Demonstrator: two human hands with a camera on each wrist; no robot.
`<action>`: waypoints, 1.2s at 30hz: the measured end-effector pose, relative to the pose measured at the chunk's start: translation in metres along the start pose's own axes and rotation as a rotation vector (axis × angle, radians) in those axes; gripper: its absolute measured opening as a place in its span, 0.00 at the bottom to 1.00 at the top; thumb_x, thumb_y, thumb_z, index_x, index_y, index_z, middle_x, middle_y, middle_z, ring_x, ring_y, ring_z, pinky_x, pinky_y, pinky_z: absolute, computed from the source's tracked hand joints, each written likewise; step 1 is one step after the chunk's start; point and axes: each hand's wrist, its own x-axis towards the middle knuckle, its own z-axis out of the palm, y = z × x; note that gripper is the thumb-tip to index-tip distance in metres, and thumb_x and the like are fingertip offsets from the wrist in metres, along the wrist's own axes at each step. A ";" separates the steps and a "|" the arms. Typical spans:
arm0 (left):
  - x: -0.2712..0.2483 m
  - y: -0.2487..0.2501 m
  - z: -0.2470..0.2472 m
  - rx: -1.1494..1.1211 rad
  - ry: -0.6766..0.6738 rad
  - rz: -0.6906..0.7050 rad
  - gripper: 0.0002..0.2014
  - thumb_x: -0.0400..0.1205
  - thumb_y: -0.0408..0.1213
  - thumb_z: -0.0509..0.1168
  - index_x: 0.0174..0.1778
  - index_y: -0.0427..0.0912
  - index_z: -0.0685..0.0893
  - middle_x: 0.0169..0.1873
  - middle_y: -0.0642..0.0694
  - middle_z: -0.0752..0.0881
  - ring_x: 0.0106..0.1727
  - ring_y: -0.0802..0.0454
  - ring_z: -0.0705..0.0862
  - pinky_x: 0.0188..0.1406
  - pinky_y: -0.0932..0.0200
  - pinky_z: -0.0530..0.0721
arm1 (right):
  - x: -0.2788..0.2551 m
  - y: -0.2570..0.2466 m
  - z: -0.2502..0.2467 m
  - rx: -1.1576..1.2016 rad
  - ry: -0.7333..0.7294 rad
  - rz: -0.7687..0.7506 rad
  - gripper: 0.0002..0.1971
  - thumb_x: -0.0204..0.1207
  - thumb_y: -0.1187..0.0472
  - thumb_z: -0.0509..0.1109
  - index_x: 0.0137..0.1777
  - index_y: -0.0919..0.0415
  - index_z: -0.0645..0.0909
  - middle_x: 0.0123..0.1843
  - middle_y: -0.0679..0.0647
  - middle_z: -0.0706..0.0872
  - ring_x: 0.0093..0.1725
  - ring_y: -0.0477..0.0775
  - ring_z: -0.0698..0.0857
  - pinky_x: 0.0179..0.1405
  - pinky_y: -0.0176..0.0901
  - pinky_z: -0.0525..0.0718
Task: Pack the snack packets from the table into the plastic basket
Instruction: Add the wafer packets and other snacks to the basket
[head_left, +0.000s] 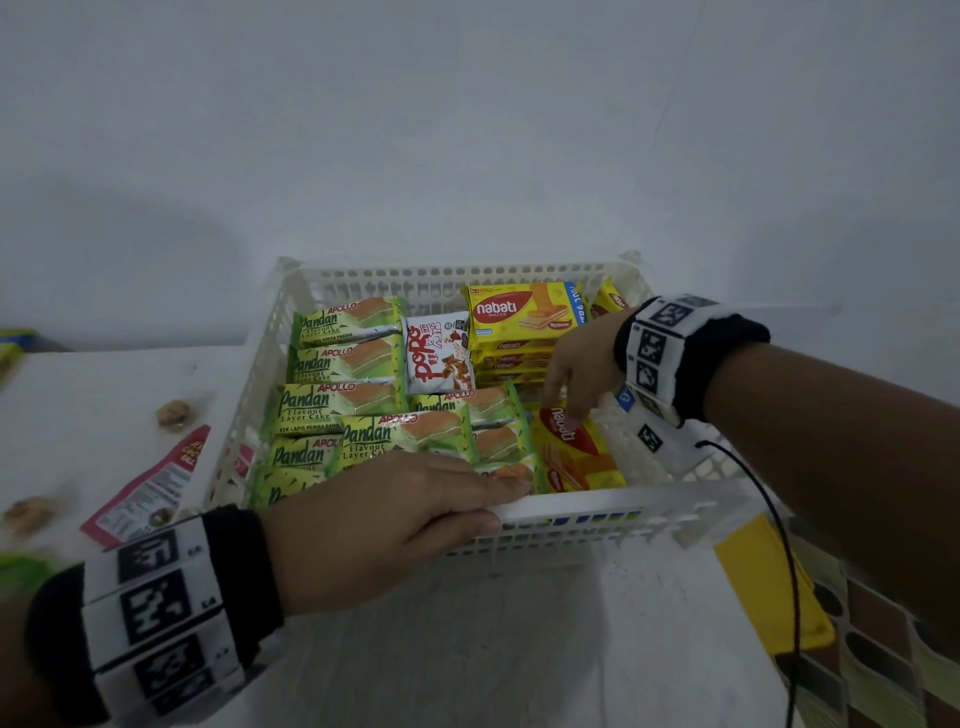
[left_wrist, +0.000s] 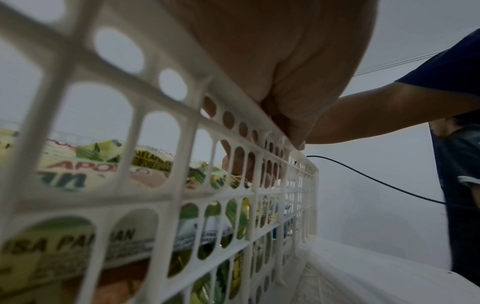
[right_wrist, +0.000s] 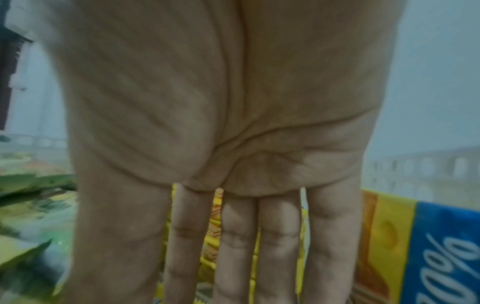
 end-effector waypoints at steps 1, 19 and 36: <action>0.000 0.000 0.000 0.000 0.002 0.002 0.23 0.90 0.55 0.55 0.83 0.59 0.73 0.67 0.70 0.80 0.64 0.71 0.79 0.65 0.72 0.76 | 0.001 -0.002 0.001 -0.017 0.001 0.003 0.26 0.78 0.45 0.78 0.75 0.46 0.82 0.65 0.48 0.88 0.57 0.50 0.89 0.36 0.35 0.81; -0.001 0.012 -0.025 -0.071 0.149 -0.077 0.16 0.88 0.53 0.62 0.70 0.59 0.86 0.54 0.69 0.88 0.53 0.67 0.86 0.49 0.67 0.83 | -0.035 -0.024 -0.027 0.158 0.683 -0.122 0.17 0.84 0.38 0.67 0.55 0.50 0.89 0.52 0.45 0.87 0.53 0.51 0.85 0.56 0.52 0.86; -0.208 -0.071 -0.142 0.404 0.386 -0.645 0.14 0.83 0.53 0.69 0.59 0.51 0.86 0.46 0.56 0.86 0.45 0.54 0.85 0.53 0.53 0.83 | -0.048 -0.250 -0.089 0.054 0.872 -0.280 0.22 0.82 0.29 0.59 0.58 0.44 0.82 0.57 0.43 0.83 0.56 0.50 0.81 0.55 0.52 0.83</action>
